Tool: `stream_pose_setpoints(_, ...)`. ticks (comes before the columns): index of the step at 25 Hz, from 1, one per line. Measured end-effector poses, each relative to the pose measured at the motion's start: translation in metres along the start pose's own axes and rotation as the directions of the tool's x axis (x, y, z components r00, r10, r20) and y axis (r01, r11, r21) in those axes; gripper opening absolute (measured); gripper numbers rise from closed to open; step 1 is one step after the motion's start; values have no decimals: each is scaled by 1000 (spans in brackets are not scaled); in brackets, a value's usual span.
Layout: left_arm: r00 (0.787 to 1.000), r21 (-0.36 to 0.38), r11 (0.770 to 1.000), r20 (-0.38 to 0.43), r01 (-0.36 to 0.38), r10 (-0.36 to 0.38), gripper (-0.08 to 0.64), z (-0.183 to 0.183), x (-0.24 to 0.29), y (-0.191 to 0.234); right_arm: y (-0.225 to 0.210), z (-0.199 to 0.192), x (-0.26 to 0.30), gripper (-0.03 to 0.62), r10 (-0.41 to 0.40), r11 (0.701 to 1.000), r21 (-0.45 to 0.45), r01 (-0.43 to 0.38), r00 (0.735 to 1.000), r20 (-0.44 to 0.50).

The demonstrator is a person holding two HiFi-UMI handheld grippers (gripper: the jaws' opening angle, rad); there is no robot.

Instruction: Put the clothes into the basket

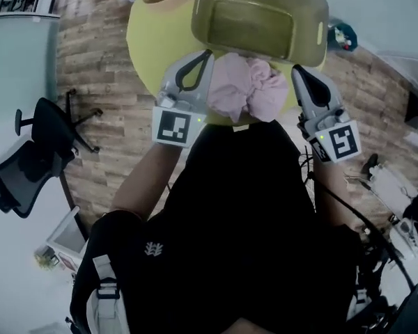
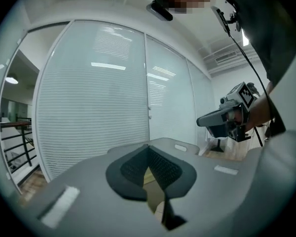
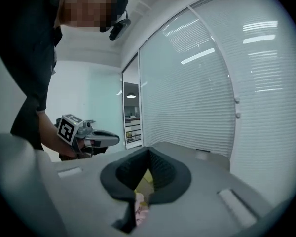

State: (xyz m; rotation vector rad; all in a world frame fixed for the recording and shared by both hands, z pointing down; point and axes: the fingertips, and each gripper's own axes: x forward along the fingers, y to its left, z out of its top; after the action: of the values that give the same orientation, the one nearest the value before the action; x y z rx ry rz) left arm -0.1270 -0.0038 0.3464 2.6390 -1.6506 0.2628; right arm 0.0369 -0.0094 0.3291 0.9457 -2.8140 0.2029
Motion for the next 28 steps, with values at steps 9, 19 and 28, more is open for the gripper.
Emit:
stream_pose_setpoints(9, 988, -36, 987, 2, 154, -154, 5, -26, 21, -33, -16, -52, -42, 2, -155, 987, 21, 158, 983, -96)
stream_pose_setpoints(19, 985, -57, 986, -61, 158, -162, 5, -47, 42, -63, -23, -133, -36, 2, -68, 995, 65, 81, 982, -178)
stream_pose_setpoints(28, 971, -102, 974, -103, 204, -214, 5, -81, 82, -92, -50, -213, -25, 2, -29, 986, 148, 78, 950, -310)
